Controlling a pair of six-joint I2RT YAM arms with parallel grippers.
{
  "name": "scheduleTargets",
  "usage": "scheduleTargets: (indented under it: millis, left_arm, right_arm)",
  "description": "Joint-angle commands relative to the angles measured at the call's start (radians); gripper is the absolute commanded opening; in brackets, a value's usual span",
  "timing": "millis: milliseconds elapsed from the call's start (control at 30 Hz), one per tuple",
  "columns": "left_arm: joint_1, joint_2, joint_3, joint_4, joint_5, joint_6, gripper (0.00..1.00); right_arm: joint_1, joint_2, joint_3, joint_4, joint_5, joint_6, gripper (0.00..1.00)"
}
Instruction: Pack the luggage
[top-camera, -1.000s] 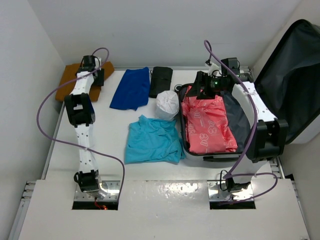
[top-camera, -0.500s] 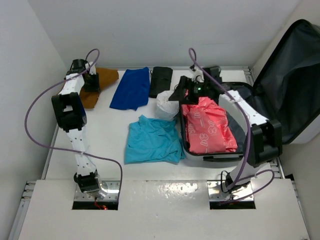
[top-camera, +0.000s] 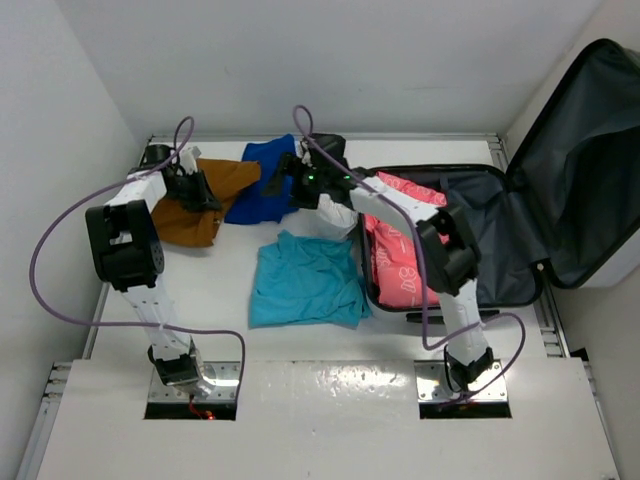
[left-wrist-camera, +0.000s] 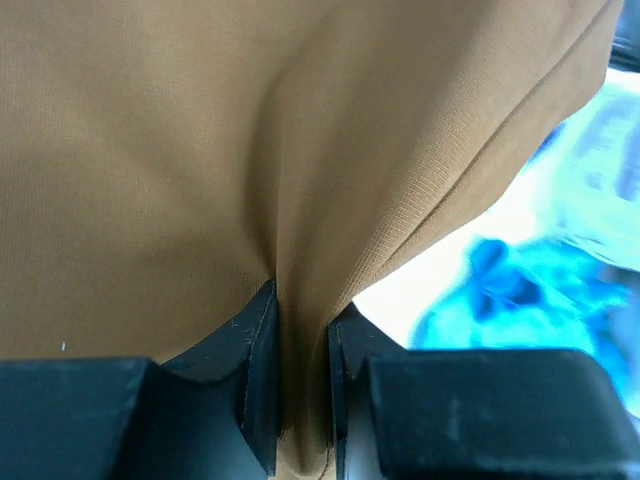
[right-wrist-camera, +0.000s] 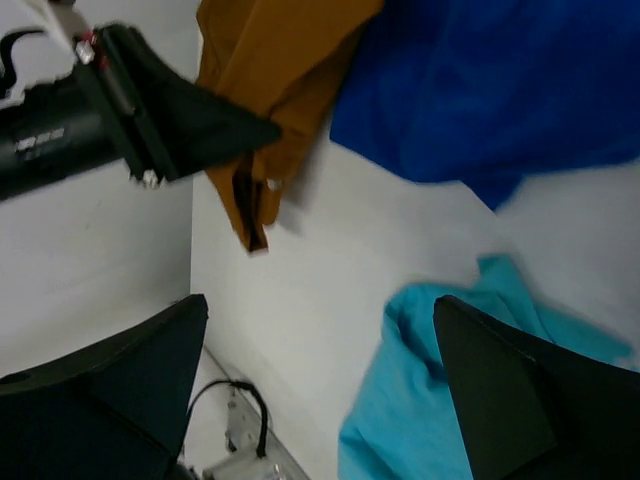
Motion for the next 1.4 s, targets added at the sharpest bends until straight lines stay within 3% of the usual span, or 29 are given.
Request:
scheduleTargets:
  millis: [0,67,367,833,1067,1367]
  left_arm:
    - [0.022,-0.131,-0.065,0.094,0.168,-0.1,0.0]
    - [0.033,-0.169,-0.077,0.108,0.192,-0.125,0.0]
    - [0.055,-0.258,-0.122,0.12,0.268,-0.145,0.0]
    - [0.012,-0.327,-0.255,0.154,0.24,-0.154,0.0]
    - [-0.008,-0.384,-0.312,0.237,0.266,-0.215,0.0]
    - [-0.091,-0.418,-0.321,0.3,0.255,-0.246,0.0]
  right_arm:
    - [0.059,0.084,0.15,0.023,0.094,0.057,0.94]
    - [0.075,0.138,0.239,0.022,0.103,0.065,0.96]
    - [0.148,0.266,0.324,0.068,0.149,0.147,0.97]
    - [0.181,0.311,0.394,0.164,0.206,0.221,1.0]
    - [0.179,0.345,0.45,0.025,0.35,0.259,1.0]
    - [0.185,0.38,0.465,-0.018,0.368,0.35,1.0]
